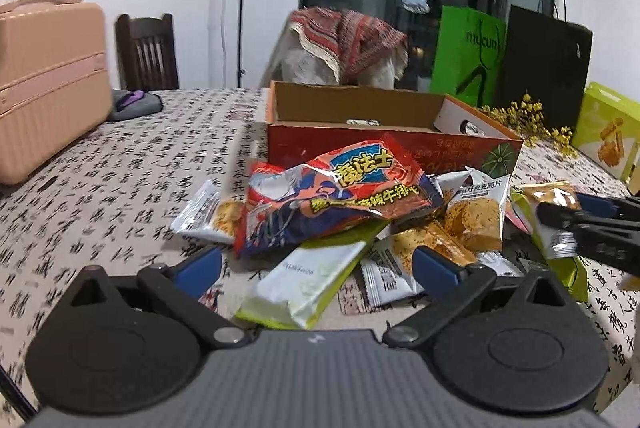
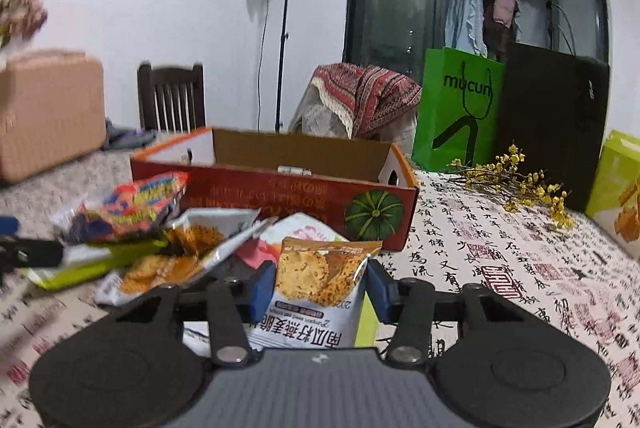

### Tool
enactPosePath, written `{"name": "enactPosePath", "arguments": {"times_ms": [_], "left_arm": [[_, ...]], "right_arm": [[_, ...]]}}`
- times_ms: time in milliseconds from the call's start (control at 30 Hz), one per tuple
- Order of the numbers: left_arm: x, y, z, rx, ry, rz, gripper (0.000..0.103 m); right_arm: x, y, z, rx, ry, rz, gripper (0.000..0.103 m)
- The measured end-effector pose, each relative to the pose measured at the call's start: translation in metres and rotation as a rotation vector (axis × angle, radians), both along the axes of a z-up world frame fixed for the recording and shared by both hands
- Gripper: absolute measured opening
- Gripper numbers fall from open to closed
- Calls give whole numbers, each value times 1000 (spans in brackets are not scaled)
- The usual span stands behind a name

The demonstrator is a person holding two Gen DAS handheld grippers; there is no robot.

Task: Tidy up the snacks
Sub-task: 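Grasp the white cracker packet with the right tool while the left tool grasps the green-and-white bar packet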

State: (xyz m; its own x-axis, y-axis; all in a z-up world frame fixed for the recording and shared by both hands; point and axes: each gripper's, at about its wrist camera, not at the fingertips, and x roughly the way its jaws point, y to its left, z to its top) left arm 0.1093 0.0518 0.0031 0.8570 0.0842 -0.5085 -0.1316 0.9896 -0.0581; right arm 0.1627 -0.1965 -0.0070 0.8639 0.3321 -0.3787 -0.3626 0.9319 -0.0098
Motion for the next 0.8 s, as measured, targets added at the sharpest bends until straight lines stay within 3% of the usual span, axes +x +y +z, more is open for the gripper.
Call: {"name": "enactPosePath", "arguments": {"times_ms": [133,300,467,533,600,800], "left_arm": [[27,5,-2,35,55,-1,103],[54,9,-17,-11,148,-20,102],[56,12,-28,-81,167,-8,80],[50,13,-27,-96,159,-17,55],[45,13,-26,-120,158,-41,44],[24,-1,-25,-97,146,-75,38]], "right_arm": [[-8,-16,2,59,-7,-12,48],[-14,-32,0,102,3,-26,48],[-19,-42,-1,128,9,-30,48],[-20,-45,-2,146,23,-23,48],[-21,-46,-3,160,31,-16,48],[-24,-48,-6,174,41,-3,48]]}}
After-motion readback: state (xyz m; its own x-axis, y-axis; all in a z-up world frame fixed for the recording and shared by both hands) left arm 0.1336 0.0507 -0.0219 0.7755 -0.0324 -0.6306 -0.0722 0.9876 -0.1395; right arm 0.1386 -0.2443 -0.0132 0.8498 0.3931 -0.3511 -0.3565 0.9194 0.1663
